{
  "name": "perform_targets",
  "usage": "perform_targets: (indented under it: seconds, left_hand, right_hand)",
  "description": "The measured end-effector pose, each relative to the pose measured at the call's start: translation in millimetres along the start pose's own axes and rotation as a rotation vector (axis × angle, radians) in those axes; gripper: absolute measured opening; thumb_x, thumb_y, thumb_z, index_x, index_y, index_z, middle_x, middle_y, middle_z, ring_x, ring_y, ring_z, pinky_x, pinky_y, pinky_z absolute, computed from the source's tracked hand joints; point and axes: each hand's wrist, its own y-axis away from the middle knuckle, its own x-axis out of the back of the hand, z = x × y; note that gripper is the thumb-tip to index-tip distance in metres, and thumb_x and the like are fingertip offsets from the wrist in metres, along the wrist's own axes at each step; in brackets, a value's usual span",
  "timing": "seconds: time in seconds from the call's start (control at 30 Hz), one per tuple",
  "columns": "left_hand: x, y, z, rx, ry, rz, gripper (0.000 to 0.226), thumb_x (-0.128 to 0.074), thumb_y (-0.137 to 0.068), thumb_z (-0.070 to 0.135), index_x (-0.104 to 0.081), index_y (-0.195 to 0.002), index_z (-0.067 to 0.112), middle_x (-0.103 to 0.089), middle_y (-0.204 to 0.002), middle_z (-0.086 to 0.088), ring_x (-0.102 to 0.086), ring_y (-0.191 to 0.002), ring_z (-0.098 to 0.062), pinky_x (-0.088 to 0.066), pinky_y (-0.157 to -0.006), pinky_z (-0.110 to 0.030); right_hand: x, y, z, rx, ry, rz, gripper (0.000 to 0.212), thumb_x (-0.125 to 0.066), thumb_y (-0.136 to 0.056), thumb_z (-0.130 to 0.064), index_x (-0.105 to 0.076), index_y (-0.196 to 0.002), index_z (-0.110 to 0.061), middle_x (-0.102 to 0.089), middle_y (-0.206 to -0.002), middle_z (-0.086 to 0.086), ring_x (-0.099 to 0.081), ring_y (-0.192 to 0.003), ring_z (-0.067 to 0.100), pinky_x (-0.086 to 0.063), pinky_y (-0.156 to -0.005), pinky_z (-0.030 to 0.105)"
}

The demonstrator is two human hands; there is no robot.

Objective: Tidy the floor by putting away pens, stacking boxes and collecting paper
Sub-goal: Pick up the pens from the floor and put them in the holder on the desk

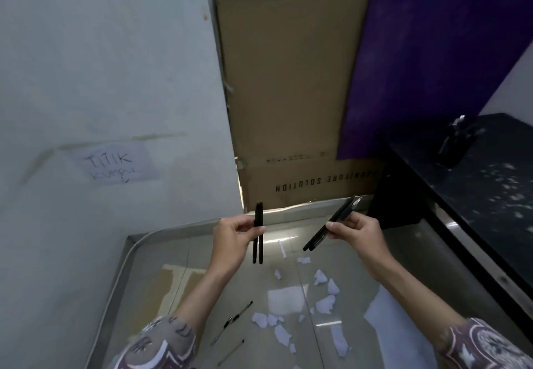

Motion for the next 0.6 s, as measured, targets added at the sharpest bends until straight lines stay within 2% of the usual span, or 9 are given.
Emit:
perform_targets:
  seconds: [0.07,0.2,0.23,0.3,0.37,0.43,0.5,0.6]
  left_hand:
    - [-2.0,1.2,23.8,-0.041,-0.01,-0.007,0.027,-0.075,-0.071,0.003,-0.069,-0.063,0.028,-0.067,-0.056,0.016,-0.06,-0.059,0.002,-0.048,-0.066,-0.016]
    - [-8.5,-4.2,57.2,-0.087,-0.008,-0.034,0.027,-0.075,-0.072,0.003,-0.071,-0.064,0.029,-0.07,-0.061,0.012,-0.064,-0.068,-0.014,-0.053,-0.073,-0.032]
    - [-12.0,-5.7,64.2,-0.092,-0.003,-0.048,0.027,-0.074,-0.072,0.003,-0.071,-0.065,0.028,-0.07,-0.062,0.012,-0.065,-0.069,-0.015,-0.053,-0.075,-0.033]
    - [-19.9,-8.9,75.3,-0.113,0.004,-0.078,0.025,-0.074,-0.072,0.002,-0.071,-0.066,0.025,-0.07,-0.062,0.011,-0.065,-0.066,-0.011,-0.054,-0.071,-0.026]
    - [-32.0,-11.7,86.1,-0.141,0.001,-0.108,0.019,-0.073,-0.074,0.003,-0.071,-0.069,0.021,-0.07,-0.067,0.006,-0.063,-0.066,-0.009,-0.051,-0.066,-0.016]
    - [-43.6,-17.0,92.2,-0.152,-0.007,-0.115,0.012,-0.073,-0.074,0.004,-0.072,-0.075,0.016,-0.072,-0.075,-0.001,-0.065,-0.073,-0.013,-0.05,-0.069,-0.017]
    - [-60.1,-23.9,100.2,-0.169,-0.009,-0.133,0.011,-0.074,-0.073,0.005,-0.073,-0.075,0.016,-0.073,-0.077,-0.003,-0.066,-0.075,-0.014,-0.048,-0.072,-0.021]
    - [-91.6,-38.5,113.9,-0.202,-0.03,-0.162,0.018,-0.074,-0.073,0.005,-0.071,-0.07,0.022,-0.072,-0.073,0.001,-0.066,-0.073,-0.012,-0.048,-0.07,-0.019]
  right_hand:
    - [10.1,7.8,-20.0,0.021,-0.004,0.052,0.005,-0.068,-0.077,0.001,-0.068,-0.082,0.001,-0.069,-0.074,0.01,-0.065,-0.064,0.014,-0.055,-0.061,0.017]
    - [30.8,14.8,-51.9,0.072,-0.029,0.15,0.003,-0.067,-0.078,0.001,-0.067,-0.081,0.001,-0.068,-0.075,0.011,-0.066,-0.063,0.011,-0.053,-0.058,0.015]
    - [36.8,15.1,-58.6,0.084,-0.031,0.175,0.003,-0.067,-0.078,0.002,-0.067,-0.08,-0.001,-0.068,-0.074,0.01,-0.066,-0.063,0.011,-0.053,-0.058,0.016]
    - [49.0,13.3,-68.2,0.085,-0.038,0.223,0.005,-0.068,-0.077,0.001,-0.067,-0.077,-0.004,-0.068,-0.071,0.006,-0.066,-0.066,0.017,-0.055,-0.063,0.022]
    - [64.6,12.1,-75.5,0.085,-0.052,0.282,0.006,-0.07,-0.076,0.0,-0.066,-0.076,-0.004,-0.066,-0.068,0.003,-0.065,-0.067,0.021,-0.056,-0.074,0.036]
    - [76.4,8.8,-80.7,0.082,-0.061,0.318,0.006,-0.071,-0.075,-0.001,-0.066,-0.076,-0.004,-0.066,-0.067,0.003,-0.064,-0.067,0.02,-0.053,-0.079,0.043]
    - [90.8,5.7,-87.9,0.097,-0.082,0.348,0.006,-0.069,-0.076,0.001,-0.066,-0.077,-0.003,-0.065,-0.069,0.005,-0.064,-0.068,0.02,-0.055,-0.078,0.04]
    - [117.9,-6.0,-96.9,0.131,-0.12,0.386,0.005,-0.068,-0.078,0.002,-0.064,-0.081,0.0,-0.063,-0.074,0.009,-0.063,-0.072,0.022,-0.059,-0.069,0.028]
